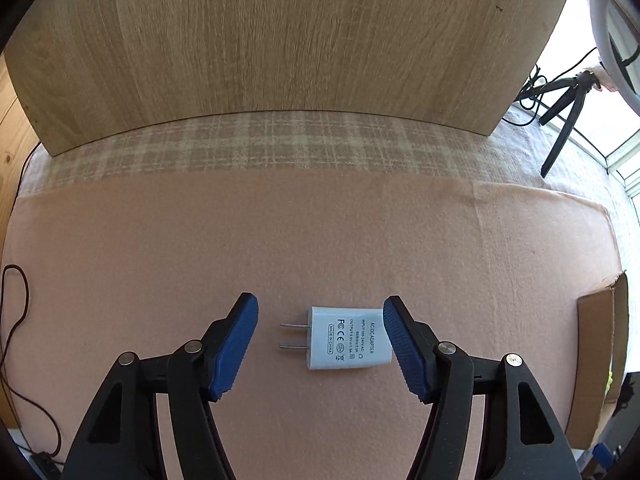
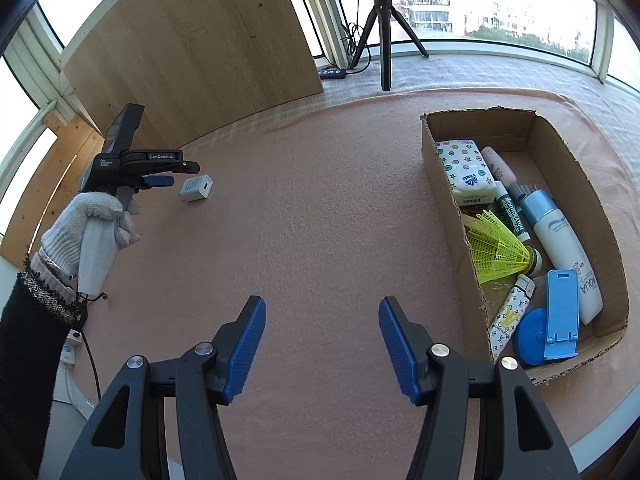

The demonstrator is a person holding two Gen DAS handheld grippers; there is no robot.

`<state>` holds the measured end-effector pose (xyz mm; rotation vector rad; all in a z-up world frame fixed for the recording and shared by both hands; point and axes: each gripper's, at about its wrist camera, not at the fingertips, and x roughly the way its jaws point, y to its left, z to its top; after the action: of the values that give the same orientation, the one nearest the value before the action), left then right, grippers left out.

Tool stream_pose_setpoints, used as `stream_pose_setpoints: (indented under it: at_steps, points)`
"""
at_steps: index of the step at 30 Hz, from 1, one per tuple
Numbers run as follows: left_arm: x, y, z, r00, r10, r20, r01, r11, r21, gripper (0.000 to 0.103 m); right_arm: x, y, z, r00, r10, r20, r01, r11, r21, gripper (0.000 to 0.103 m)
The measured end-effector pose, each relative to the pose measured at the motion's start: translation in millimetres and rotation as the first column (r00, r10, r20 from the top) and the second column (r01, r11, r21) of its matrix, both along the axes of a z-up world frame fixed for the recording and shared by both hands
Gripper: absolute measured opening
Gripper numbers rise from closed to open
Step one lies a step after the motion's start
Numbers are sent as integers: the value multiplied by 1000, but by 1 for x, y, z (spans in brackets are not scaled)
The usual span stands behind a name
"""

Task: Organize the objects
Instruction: 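Withdraw both grippers and move the left gripper to the white charger, then close the left gripper on the white USB charger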

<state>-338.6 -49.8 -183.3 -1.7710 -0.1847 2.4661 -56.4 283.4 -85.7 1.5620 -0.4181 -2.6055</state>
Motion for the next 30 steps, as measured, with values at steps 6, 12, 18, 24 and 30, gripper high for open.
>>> stream_pose_setpoints:
  at_steps: [6, 12, 18, 24, 30]
  points:
    - [5, 6, -6, 1000, -12, 9, 12, 998, 58, 60, -2, 0, 0, 1000, -6, 6, 6, 1000, 9, 55]
    - [11, 28, -7, 997, -75, -2, 75, 992, 104, 51, -5, -1, 1, 1000, -3, 11, 3, 1000, 10, 55]
    - [36, 76, -5, 968, -250, -32, 252, 964, 85, 51, -7, 2, -1, 1000, -9, 20, 10, 1000, -10, 55]
    - [82, 136, -2, 896, -442, -46, 445, 891, 96, 52, -10, 8, -2, 1000, -16, 18, 16, 1000, -25, 55]
    - [138, 179, -3, 822, -567, -51, 569, 815, 112, 52, -18, 20, -6, 1000, -8, 30, 11, 997, -72, 55]
